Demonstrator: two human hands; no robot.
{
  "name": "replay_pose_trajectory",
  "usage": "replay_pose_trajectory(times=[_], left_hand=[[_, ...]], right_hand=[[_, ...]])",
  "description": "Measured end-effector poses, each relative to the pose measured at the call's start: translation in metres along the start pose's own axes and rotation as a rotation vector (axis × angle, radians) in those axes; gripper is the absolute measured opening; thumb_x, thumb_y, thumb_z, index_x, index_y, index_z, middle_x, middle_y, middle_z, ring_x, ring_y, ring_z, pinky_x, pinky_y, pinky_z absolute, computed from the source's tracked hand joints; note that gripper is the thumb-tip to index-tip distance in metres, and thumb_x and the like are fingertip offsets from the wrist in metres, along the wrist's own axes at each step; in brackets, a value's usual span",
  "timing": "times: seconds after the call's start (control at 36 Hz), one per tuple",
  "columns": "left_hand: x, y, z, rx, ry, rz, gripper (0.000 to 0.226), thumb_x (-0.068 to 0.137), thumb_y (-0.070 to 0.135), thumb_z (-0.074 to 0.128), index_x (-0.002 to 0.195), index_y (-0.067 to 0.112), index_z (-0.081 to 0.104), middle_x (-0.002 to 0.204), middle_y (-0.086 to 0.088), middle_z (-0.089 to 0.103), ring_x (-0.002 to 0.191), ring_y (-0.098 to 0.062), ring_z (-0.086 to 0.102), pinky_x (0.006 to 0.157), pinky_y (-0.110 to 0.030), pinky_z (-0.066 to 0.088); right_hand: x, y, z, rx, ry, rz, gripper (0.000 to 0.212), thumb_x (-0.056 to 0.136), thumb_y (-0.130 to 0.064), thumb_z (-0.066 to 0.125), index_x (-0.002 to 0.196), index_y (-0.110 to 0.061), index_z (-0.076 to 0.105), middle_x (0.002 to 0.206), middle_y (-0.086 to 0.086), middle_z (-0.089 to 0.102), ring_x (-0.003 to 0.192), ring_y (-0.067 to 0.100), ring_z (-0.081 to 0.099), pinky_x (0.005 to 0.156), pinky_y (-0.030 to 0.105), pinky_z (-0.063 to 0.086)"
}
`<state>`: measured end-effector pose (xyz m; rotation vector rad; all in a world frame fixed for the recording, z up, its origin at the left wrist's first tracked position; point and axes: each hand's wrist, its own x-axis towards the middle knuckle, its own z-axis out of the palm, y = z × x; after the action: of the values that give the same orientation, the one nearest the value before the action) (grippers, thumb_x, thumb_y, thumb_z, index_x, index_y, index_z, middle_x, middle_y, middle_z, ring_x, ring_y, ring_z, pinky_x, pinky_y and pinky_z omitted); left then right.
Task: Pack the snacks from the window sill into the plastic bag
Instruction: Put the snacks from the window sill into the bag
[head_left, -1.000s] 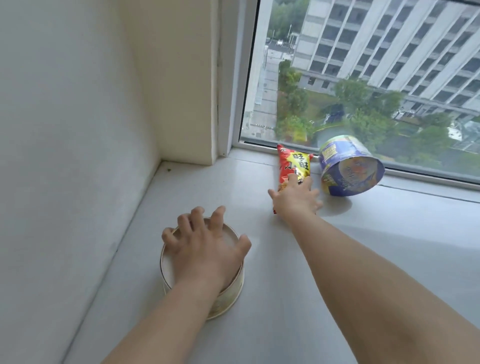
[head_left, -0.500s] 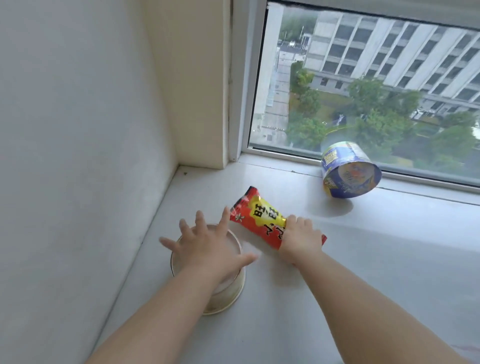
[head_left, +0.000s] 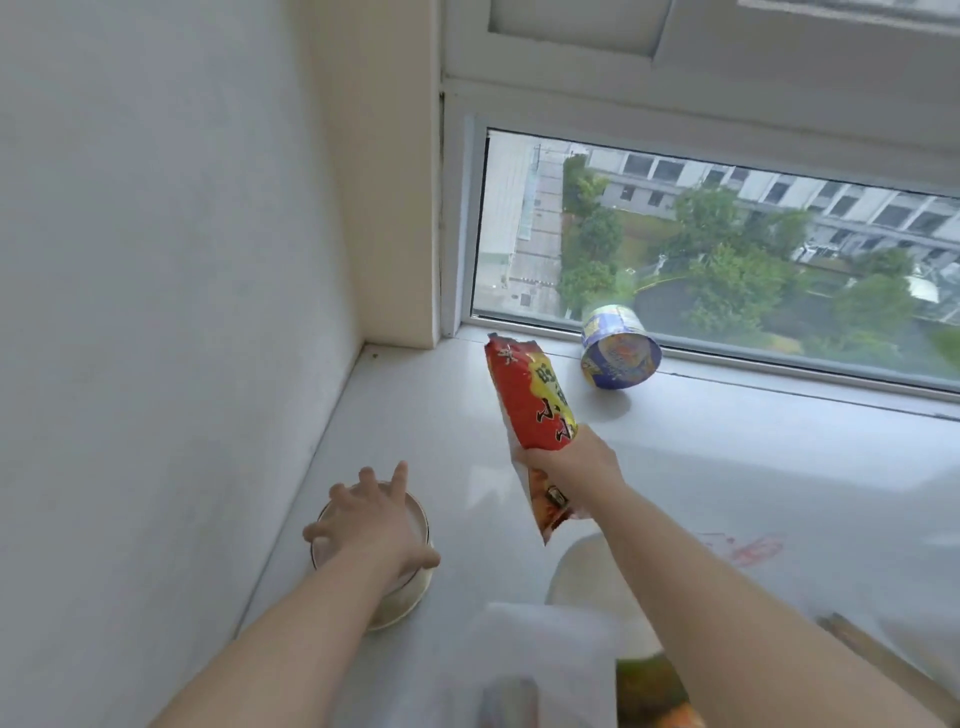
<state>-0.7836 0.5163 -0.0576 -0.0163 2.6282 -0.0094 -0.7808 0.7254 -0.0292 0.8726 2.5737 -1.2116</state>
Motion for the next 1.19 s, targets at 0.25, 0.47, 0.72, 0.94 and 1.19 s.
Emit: replay_pose_trajectory(times=[0.25, 0.47, 0.72, 0.94, 1.19], left_hand=[[-0.080, 0.015, -0.077, -0.082, 0.401, 0.093, 0.116, 0.051, 0.072, 0.065, 0.142, 0.044, -0.002, 0.136, -0.002, 0.019, 0.121, -0.031, 0.027, 0.087, -0.054, 0.043], [-0.173, 0.031, -0.122, -0.335, 0.711, 0.263, 0.109, 0.054, 0.068, 0.065, 0.141, 0.044, 0.005, 0.129, -0.003, 0.023, 0.117, -0.031, 0.027, 0.079, -0.047, 0.044], [-0.261, 0.065, -0.116, -0.419, 0.797, 0.409, 0.115, 0.049, 0.075, 0.060, 0.142, 0.046, -0.001, 0.125, 0.002, 0.017, 0.116, -0.031, 0.027, 0.081, -0.045, 0.042], [-0.295, 0.087, -0.089, -0.530, 0.721, 0.547, 0.116, 0.052, 0.068, 0.067, 0.142, 0.046, -0.004, 0.129, 0.001, 0.018, 0.118, -0.030, 0.023, 0.096, -0.050, 0.040], [-0.306, 0.118, -0.061, -0.691, 0.578, 0.642, 0.113, 0.057, 0.060, 0.074, 0.143, 0.050, 0.002, 0.133, 0.007, 0.018, 0.129, -0.028, 0.018, 0.096, -0.045, 0.039]], right_hand=[[-0.129, 0.006, -0.093, 0.178, 0.048, -0.276, 0.041, 0.051, -0.054, 0.070, 0.089, -0.040, 0.059, 0.084, -0.015, 0.066, 0.080, 0.005, 0.061, 0.066, 0.022, 0.044], [-0.214, 0.067, -0.144, 0.259, 0.132, -0.313, 0.042, 0.063, -0.041, 0.078, 0.099, -0.030, 0.059, 0.090, -0.007, 0.067, 0.081, 0.010, 0.063, 0.062, 0.023, 0.044], [-0.262, 0.120, -0.165, -0.438, 0.214, -0.310, 0.093, 0.068, -0.065, 0.064, 0.142, -0.032, 0.018, 0.123, -0.002, 0.053, 0.106, 0.021, 0.058, 0.080, 0.037, 0.051], [-0.276, 0.168, -0.148, -1.099, 0.216, -0.062, 0.042, 0.093, -0.023, 0.032, 0.132, -0.010, 0.041, 0.133, 0.011, 0.046, 0.115, 0.026, 0.051, 0.088, 0.031, 0.040], [-0.294, 0.154, -0.194, -1.019, 0.630, -0.548, 0.036, 0.057, -0.008, 0.082, 0.091, -0.009, 0.070, 0.098, 0.014, 0.065, 0.090, 0.027, 0.064, 0.070, 0.030, 0.054]])
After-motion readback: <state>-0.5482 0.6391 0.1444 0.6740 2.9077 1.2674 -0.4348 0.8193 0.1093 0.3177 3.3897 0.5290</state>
